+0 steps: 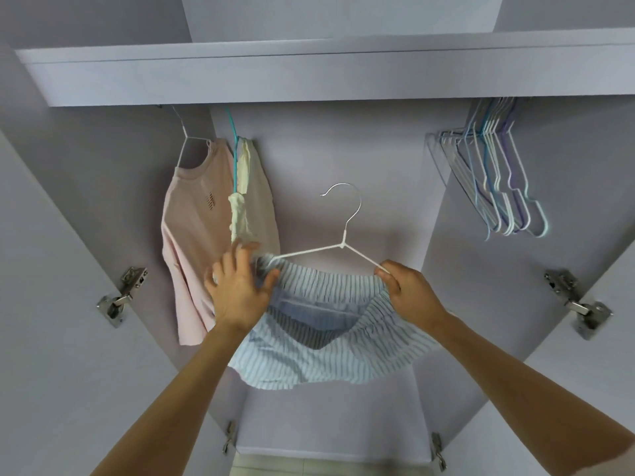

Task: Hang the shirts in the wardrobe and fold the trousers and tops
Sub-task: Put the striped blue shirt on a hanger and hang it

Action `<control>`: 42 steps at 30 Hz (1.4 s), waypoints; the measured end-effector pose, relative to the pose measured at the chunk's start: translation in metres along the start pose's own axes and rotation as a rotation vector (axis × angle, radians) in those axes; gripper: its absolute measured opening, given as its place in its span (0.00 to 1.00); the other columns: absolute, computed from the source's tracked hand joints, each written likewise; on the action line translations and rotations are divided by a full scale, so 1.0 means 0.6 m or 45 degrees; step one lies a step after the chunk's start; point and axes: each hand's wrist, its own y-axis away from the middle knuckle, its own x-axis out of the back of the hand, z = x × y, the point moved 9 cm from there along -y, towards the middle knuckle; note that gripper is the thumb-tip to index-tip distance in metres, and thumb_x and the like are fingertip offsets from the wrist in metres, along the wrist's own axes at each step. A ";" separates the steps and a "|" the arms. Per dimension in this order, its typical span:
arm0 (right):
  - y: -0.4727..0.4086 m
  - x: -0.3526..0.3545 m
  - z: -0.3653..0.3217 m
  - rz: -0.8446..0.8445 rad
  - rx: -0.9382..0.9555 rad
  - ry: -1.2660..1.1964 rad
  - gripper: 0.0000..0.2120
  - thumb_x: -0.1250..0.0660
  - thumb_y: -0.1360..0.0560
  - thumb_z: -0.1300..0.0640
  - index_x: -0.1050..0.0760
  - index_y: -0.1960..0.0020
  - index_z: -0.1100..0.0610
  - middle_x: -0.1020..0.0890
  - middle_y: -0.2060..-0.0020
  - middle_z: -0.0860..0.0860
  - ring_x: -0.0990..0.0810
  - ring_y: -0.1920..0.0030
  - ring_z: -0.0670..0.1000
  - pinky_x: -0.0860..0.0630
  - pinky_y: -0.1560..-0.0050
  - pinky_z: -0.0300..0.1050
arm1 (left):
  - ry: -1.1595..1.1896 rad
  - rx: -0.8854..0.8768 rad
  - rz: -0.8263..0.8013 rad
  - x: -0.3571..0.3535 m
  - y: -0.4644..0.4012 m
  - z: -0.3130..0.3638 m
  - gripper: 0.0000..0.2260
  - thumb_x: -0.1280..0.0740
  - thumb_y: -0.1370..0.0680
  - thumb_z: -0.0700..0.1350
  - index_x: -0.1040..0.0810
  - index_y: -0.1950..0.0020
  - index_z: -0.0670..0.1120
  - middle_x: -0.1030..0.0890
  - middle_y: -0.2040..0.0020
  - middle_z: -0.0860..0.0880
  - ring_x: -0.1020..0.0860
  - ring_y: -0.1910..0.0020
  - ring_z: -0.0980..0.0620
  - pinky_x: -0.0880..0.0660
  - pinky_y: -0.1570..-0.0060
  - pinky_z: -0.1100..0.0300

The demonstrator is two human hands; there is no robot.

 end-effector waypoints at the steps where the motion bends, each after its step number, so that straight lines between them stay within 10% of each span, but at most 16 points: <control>1: -0.002 0.003 -0.001 0.028 -0.020 -0.027 0.11 0.46 0.19 0.61 0.26 0.54 0.62 0.31 0.71 0.49 0.33 0.70 0.50 0.35 0.66 0.44 | 0.026 0.158 0.004 -0.001 0.005 -0.019 0.27 0.30 0.27 0.53 0.34 0.31 0.47 0.37 0.28 0.42 0.39 0.31 0.39 0.44 0.34 0.44; 4: -0.001 0.012 0.001 0.117 -0.096 -0.191 0.11 0.46 0.19 0.63 0.27 0.54 0.64 0.33 0.72 0.46 0.35 0.72 0.45 0.36 0.70 0.32 | 0.319 0.476 -0.077 -0.018 0.015 -0.049 0.31 0.32 0.25 0.47 0.41 0.27 0.46 0.39 0.30 0.37 0.36 0.33 0.37 0.37 0.37 0.47; 7: -0.001 0.008 -0.013 0.092 -0.124 -0.379 0.10 0.45 0.22 0.69 0.25 0.55 0.63 0.26 0.66 0.48 0.28 0.65 0.42 0.33 0.62 0.25 | 0.403 0.332 -0.145 -0.021 -0.004 -0.020 0.20 0.43 0.21 0.36 0.37 0.29 0.40 0.25 0.41 0.35 0.25 0.44 0.35 0.30 0.47 0.52; 15: -0.034 -0.027 -0.061 -0.107 -0.279 -0.836 0.09 0.40 0.23 0.66 0.28 0.57 0.53 0.31 0.76 0.48 0.35 0.78 0.43 0.36 0.74 0.36 | 0.200 0.050 -0.230 -0.027 -0.013 0.027 0.15 0.46 0.21 0.34 0.31 0.35 0.36 0.22 0.46 0.35 0.24 0.48 0.36 0.29 0.48 0.51; 19: -0.035 -0.007 -0.049 0.024 -0.212 -0.455 0.20 0.42 0.21 0.62 0.34 0.71 0.51 0.35 0.78 0.45 0.38 0.75 0.46 0.40 0.71 0.40 | -0.132 0.156 -0.331 -0.028 -0.020 -0.021 0.22 0.46 0.21 0.35 0.41 0.27 0.41 0.25 0.39 0.35 0.26 0.42 0.36 0.31 0.44 0.49; 24: -0.007 -0.071 -0.057 -0.502 0.020 0.278 0.13 0.43 0.20 0.53 0.26 0.60 0.55 0.26 0.67 0.48 0.29 0.64 0.50 0.35 0.62 0.43 | -0.332 0.164 -0.437 -0.003 -0.053 -0.039 0.24 0.41 0.23 0.36 0.38 0.27 0.45 0.24 0.40 0.36 0.26 0.42 0.35 0.30 0.45 0.47; 28: -0.019 -0.035 -0.037 -0.297 -0.112 -0.022 0.13 0.42 0.21 0.57 0.28 0.64 0.54 0.30 0.72 0.44 0.29 0.66 0.49 0.33 0.62 0.44 | -0.246 -0.009 -0.632 -0.010 -0.056 -0.018 0.22 0.42 0.21 0.40 0.35 0.27 0.50 0.26 0.35 0.41 0.28 0.37 0.41 0.31 0.39 0.55; 33: -0.031 -0.028 -0.038 -0.337 -0.158 -0.142 0.14 0.42 0.21 0.60 0.25 0.63 0.57 0.31 0.79 0.43 0.33 0.74 0.41 0.38 0.70 0.33 | 0.269 -0.047 -0.655 -0.024 -0.034 0.025 0.15 0.41 0.22 0.37 0.24 0.37 0.44 0.25 0.68 0.50 0.28 0.72 0.59 0.28 0.64 0.68; 39: -0.037 0.037 -0.012 0.011 -0.229 -0.449 0.20 0.43 0.22 0.67 0.32 0.70 0.52 0.24 0.69 0.48 0.30 0.68 0.43 0.35 0.66 0.29 | 0.237 -0.163 -0.550 -0.011 -0.027 0.011 0.21 0.33 0.23 0.47 0.31 0.31 0.47 0.27 0.40 0.50 0.28 0.40 0.54 0.36 0.39 0.65; 42: -0.034 0.043 -0.013 0.008 -0.243 -0.530 0.19 0.43 0.22 0.67 0.32 0.70 0.55 0.25 0.70 0.45 0.29 0.69 0.40 0.34 0.65 0.28 | 0.073 -0.404 -0.487 -0.019 -0.012 0.022 0.17 0.34 0.23 0.45 0.25 0.35 0.45 0.23 0.40 0.46 0.25 0.40 0.47 0.32 0.40 0.60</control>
